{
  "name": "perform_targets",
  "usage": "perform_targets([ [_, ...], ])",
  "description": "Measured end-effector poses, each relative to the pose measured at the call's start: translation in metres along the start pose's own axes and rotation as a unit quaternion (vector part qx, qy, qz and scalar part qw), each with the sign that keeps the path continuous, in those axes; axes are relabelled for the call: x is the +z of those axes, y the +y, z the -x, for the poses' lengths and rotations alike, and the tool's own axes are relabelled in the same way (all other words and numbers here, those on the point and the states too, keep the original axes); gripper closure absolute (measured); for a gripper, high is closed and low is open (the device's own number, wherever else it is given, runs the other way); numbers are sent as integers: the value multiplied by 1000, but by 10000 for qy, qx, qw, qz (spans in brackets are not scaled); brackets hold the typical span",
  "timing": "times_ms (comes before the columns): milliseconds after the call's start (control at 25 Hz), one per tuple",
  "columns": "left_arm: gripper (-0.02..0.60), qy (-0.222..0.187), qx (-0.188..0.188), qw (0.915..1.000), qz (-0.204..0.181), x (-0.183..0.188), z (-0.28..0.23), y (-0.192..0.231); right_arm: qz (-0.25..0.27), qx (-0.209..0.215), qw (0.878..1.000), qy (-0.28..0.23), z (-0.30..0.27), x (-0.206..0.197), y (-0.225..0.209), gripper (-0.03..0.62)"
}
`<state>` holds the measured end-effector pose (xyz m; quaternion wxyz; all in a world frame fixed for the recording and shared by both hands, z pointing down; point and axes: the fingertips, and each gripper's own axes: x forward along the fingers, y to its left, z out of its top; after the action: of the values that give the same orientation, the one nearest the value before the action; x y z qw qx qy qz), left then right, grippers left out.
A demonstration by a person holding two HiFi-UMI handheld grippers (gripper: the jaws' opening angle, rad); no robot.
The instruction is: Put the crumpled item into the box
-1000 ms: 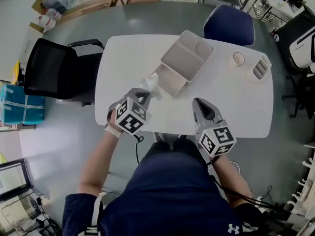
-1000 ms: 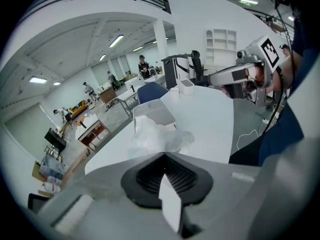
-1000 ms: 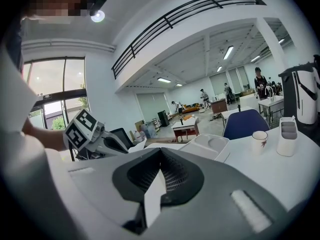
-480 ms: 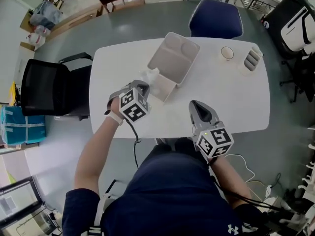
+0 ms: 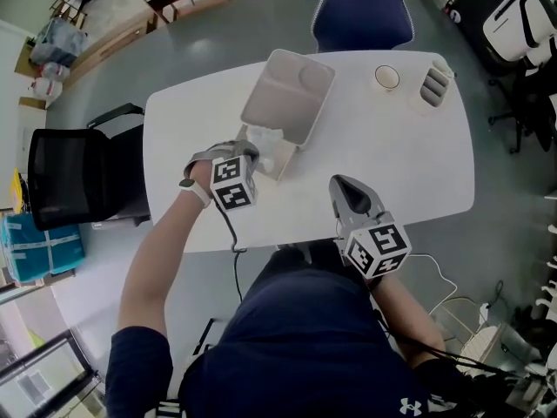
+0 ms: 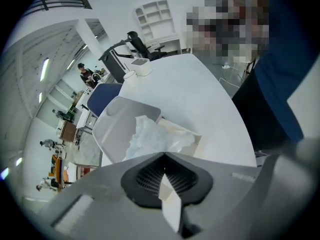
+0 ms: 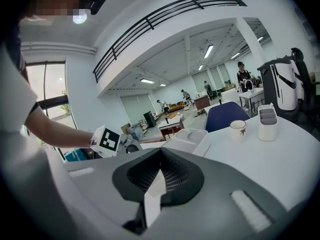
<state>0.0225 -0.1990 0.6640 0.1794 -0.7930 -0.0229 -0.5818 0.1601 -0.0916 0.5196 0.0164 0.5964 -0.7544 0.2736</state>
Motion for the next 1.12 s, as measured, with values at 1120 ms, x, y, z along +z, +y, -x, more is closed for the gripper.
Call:
perform_targets([
  [1120, 565, 678, -1193, 9885, -639, -20, -85, -25, -300, -346, 9989, 48, -7, 1, -29, 591],
])
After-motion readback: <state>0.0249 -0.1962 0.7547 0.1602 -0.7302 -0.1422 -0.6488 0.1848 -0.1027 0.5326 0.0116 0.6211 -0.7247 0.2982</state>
